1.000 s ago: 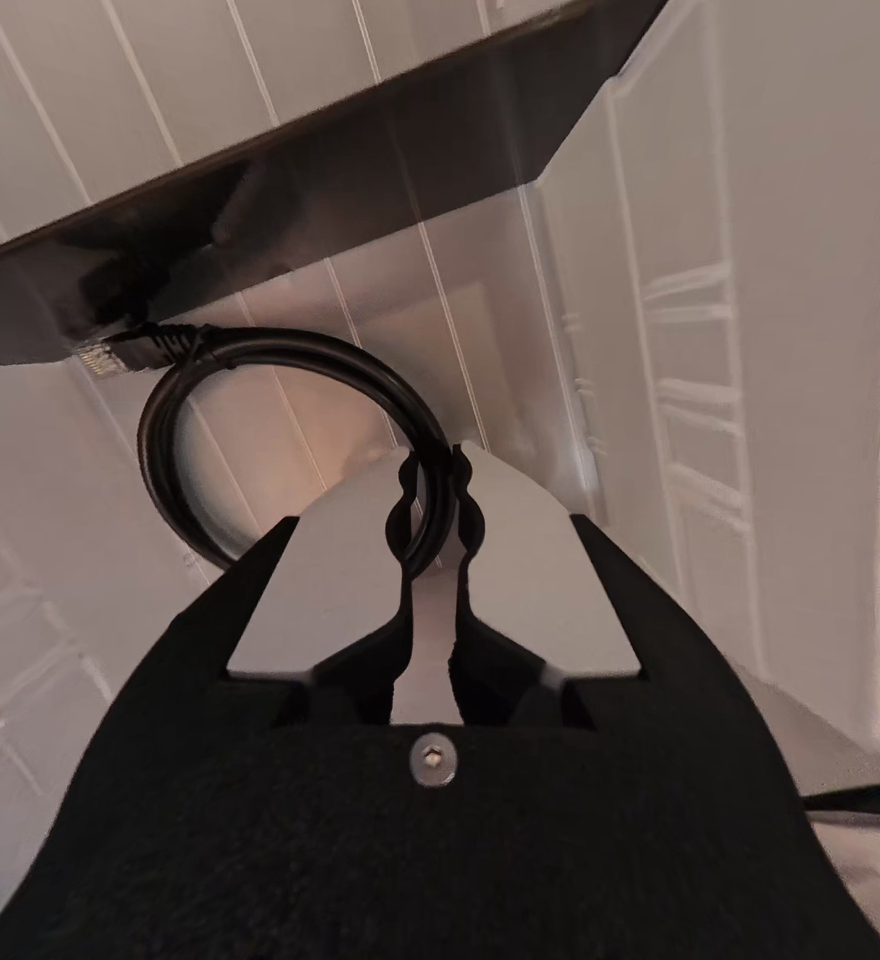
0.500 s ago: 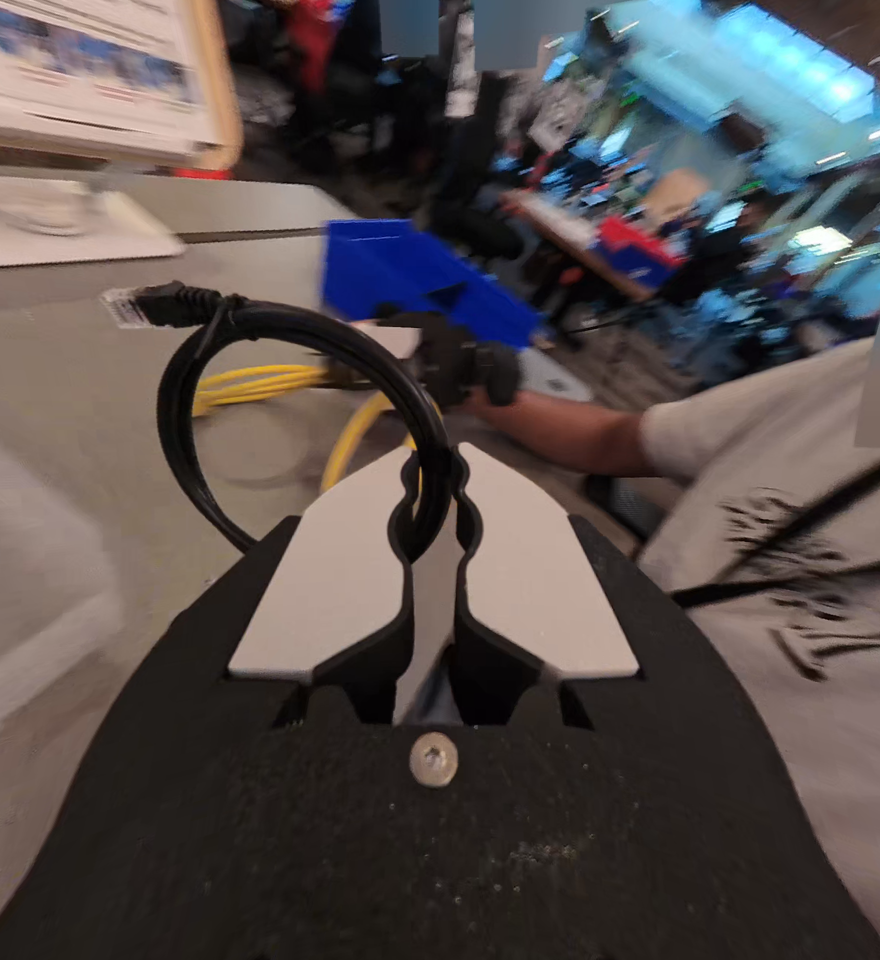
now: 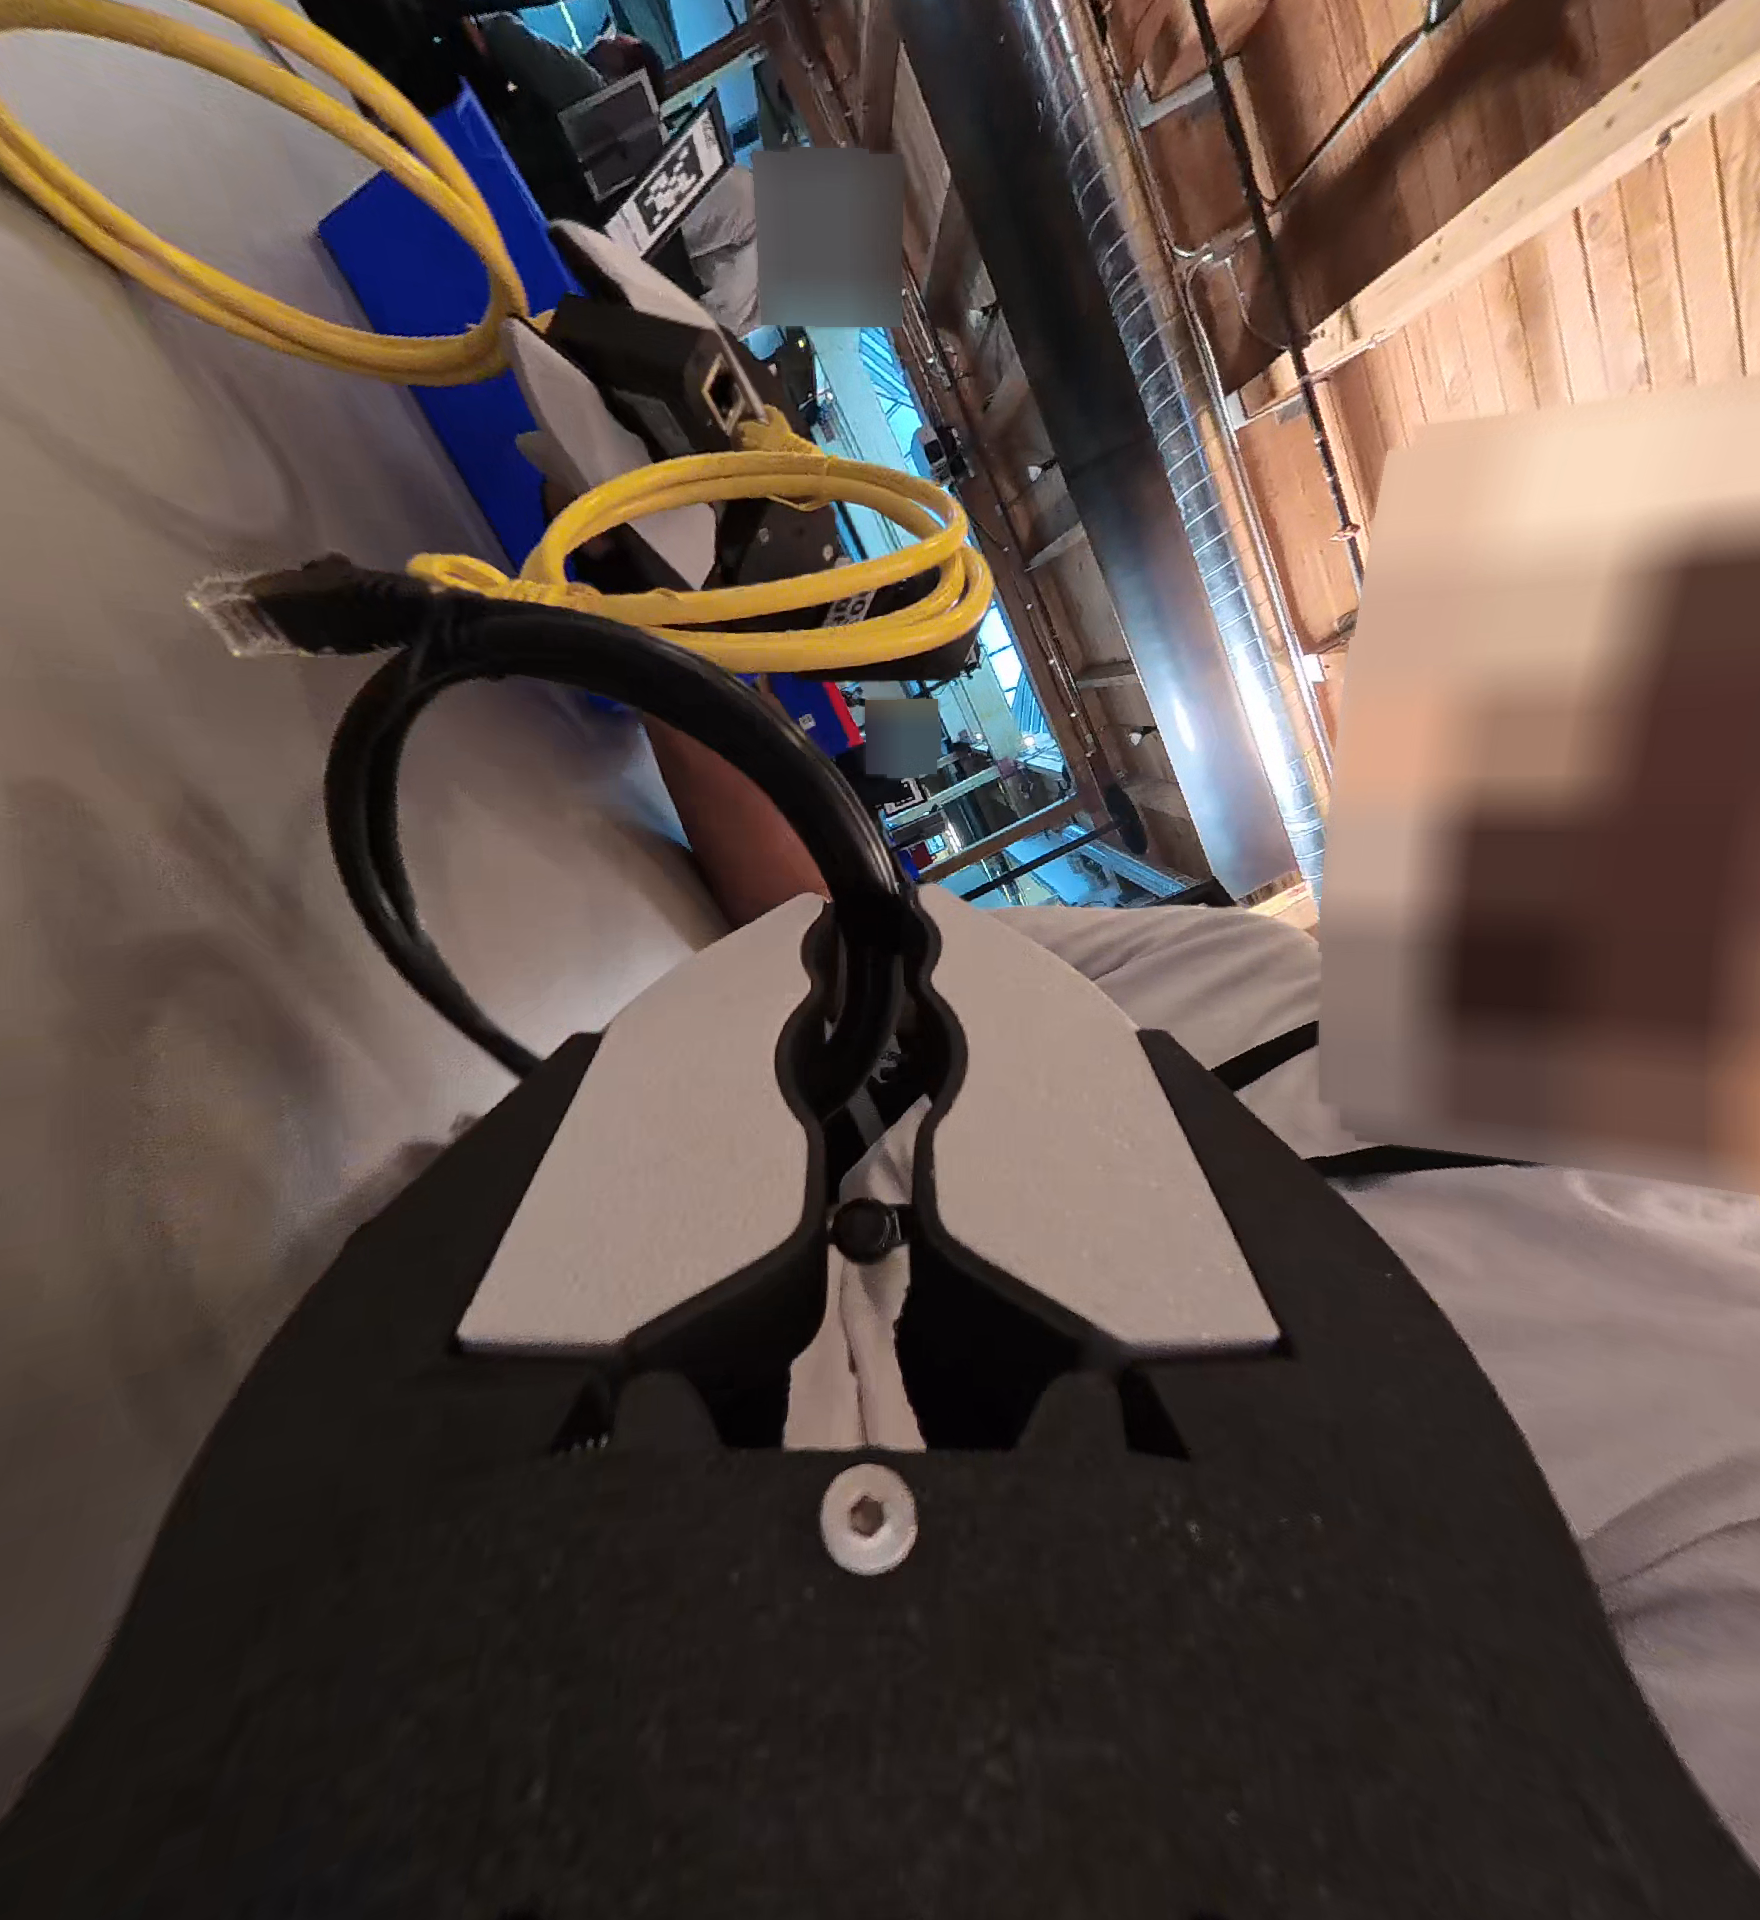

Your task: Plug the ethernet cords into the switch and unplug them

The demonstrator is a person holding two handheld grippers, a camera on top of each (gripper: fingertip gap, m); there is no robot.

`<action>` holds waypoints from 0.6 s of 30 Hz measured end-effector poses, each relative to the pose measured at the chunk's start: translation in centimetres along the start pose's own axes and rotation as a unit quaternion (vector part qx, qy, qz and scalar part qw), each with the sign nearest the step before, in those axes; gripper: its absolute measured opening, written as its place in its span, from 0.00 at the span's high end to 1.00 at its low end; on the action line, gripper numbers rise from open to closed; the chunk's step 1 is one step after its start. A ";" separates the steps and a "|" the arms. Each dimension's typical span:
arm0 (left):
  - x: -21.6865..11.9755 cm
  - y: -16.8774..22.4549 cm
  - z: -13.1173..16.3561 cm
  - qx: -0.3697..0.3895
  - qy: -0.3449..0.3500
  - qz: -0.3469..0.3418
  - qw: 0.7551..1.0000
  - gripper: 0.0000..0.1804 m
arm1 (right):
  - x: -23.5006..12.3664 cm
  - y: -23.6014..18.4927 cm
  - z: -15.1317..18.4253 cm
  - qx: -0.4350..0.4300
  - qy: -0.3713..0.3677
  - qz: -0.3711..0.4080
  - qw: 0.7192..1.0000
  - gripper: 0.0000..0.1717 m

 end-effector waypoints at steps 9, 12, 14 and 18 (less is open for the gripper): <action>-3.6 -2.2 0.6 0.036 -0.094 -0.214 0.972 0.94 | 0.1 -1.0 -0.3 -0.062 -0.009 -0.006 0.998 0.85; -3.9 -2.1 0.8 0.035 -0.116 -0.229 0.966 0.94 | 0.0 -1.2 -0.5 -0.075 -0.007 -0.009 0.997 0.85; -4.2 -2.1 1.0 0.041 -0.131 -0.249 0.959 0.94 | 0.0 -1.2 -0.4 -0.076 -0.008 -0.010 0.997 0.85; -4.6 -1.7 2.3 0.027 -0.193 -0.268 0.943 0.94 | -0.1 -1.0 -0.2 -0.071 -0.011 -0.009 0.997 0.85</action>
Point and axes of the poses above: each gripper's, where its closed fingertips meet, x out along the fingers, z out of its underside, y = z × x across the jaws, the point moved 10 cm from there along -x, back along the fingers, and after that the axes turned 11 degrees about y, right-handed, at the moved point
